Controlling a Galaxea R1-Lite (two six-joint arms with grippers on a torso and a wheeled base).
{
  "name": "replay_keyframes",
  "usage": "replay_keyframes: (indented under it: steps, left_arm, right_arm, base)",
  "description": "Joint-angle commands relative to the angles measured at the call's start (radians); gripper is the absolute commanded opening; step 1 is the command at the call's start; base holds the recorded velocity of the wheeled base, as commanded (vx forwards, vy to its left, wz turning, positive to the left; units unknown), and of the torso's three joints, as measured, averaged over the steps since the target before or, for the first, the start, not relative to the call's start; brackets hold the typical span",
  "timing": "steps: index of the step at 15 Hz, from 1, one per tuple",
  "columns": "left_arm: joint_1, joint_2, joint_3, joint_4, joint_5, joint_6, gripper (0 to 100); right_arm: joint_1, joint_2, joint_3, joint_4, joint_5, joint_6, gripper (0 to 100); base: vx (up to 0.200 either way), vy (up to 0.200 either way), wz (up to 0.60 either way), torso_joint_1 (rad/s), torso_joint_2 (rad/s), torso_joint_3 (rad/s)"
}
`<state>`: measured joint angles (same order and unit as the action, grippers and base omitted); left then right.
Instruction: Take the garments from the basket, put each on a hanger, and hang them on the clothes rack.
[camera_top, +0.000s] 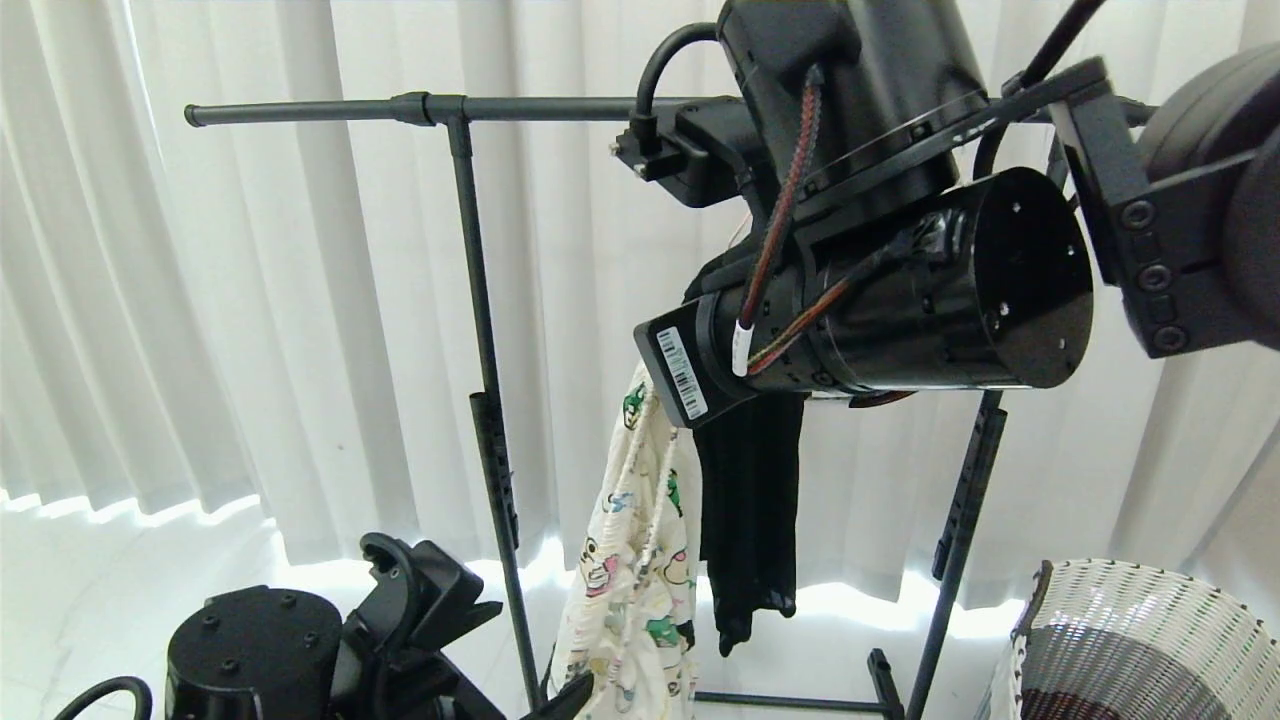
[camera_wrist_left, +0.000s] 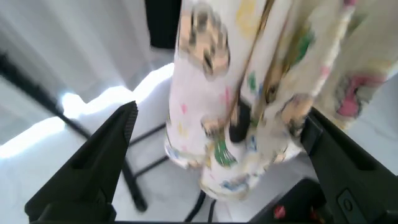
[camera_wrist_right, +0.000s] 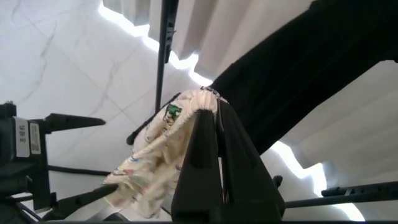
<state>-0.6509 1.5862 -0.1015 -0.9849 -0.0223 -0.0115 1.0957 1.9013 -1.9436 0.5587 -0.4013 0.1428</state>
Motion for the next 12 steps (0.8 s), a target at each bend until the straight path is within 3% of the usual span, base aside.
replay_keyframes:
  steps: [1,6,7,10,12]
  left_arm:
    - [0.002,-0.015,0.032,0.0,0.002,-0.001,100]
    - [0.007,-0.015,0.031,0.0,0.002,-0.001,100]
    - [0.007,-0.015,0.031,0.0,0.002,-0.001,0]
    - [0.007,-0.028,0.032,0.0,0.004,-0.001,0]
    - [0.007,-0.055,0.034,0.0,0.048,0.01,0]
  right_arm:
    - [0.0,-0.022,0.0,0.0,-0.001,0.0,0]
    - [0.003,-0.064,0.002,0.032,-0.001,0.0,0]
    - [0.003,-0.068,0.003,0.032,-0.001,0.0,0]
    - [0.003,-0.077,0.005,0.04,-0.001,0.001,0]
    - [0.0,-0.097,0.006,0.066,-0.001,0.018,0]
  base:
    - [0.0,0.0,0.0,0.0,0.0,0.0]
    - [0.0,0.0,0.0,0.0,0.0,0.0]
    - [0.0,0.0,0.0,0.0,0.0,0.0]
    - [0.0,0.0,0.0,0.0,0.0,0.0]
    - [0.0,0.0,0.0,0.0,0.0,0.0]
